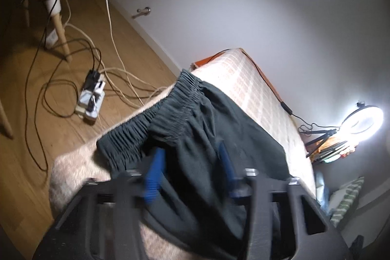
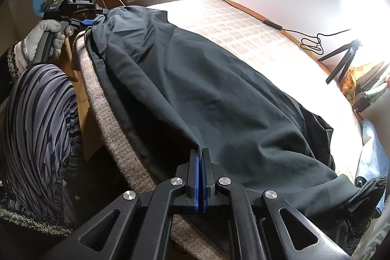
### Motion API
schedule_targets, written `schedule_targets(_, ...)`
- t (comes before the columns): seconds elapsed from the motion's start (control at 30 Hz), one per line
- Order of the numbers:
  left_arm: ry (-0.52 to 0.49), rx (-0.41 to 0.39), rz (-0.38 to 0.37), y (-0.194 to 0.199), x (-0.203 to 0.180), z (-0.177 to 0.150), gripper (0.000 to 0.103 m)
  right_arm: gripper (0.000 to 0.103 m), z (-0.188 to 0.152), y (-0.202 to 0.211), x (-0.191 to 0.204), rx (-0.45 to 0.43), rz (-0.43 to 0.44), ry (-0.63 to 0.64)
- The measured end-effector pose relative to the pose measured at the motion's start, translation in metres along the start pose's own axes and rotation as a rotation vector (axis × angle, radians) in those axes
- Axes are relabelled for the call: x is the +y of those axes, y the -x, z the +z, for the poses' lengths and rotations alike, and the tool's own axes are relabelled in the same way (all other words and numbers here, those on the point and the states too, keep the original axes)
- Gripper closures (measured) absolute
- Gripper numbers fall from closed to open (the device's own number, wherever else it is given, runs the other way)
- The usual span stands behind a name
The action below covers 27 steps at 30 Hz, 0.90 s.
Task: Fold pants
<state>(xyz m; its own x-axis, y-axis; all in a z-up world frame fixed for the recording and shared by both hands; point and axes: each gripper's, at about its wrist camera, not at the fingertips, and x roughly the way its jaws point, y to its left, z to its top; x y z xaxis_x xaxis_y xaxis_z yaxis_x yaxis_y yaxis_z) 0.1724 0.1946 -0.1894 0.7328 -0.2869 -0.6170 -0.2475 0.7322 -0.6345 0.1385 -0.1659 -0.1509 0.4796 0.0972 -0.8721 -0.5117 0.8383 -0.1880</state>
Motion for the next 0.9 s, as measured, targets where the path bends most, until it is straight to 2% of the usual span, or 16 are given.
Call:
schedule_targets(0.03,-0.007,-0.005,-0.001,-0.001,0.0,0.0,0.095,0.103,0.0,0.0,0.0,0.0,-0.001,0.001)
schedule_targets(0.13,-0.027,-0.027,-0.017,0.001,0.002,-0.002,0.098,0.103,0.001,0.001,0.002,-0.009,-0.013,0.002)
schedule_targets(0.37,-0.063,-0.088,-0.028,0.038,0.002,-0.015,0.099,0.103,0.002,0.023,0.001,-0.05,-0.017,0.0)
schedule_targets(0.57,0.0,-0.027,-0.005,0.03,0.032,-0.023,0.099,0.103,-0.009,0.013,0.006,-0.009,0.016,0.015)
schedule_targets(0.7,-0.031,-0.016,0.025,0.032,0.029,-0.022,0.093,0.103,-0.017,-0.001,0.008,0.022,0.03,0.011)
schedule_targets(0.77,-0.053,-0.007,0.048,0.035,0.025,-0.019,0.078,0.103,-0.02,-0.005,0.005,0.024,0.035,-0.012)
schedule_targets(0.9,-0.107,-0.028,0.107,0.049,0.017,-0.014,0.076,0.103,-0.023,-0.009,-0.004,0.014,0.075,-0.086)
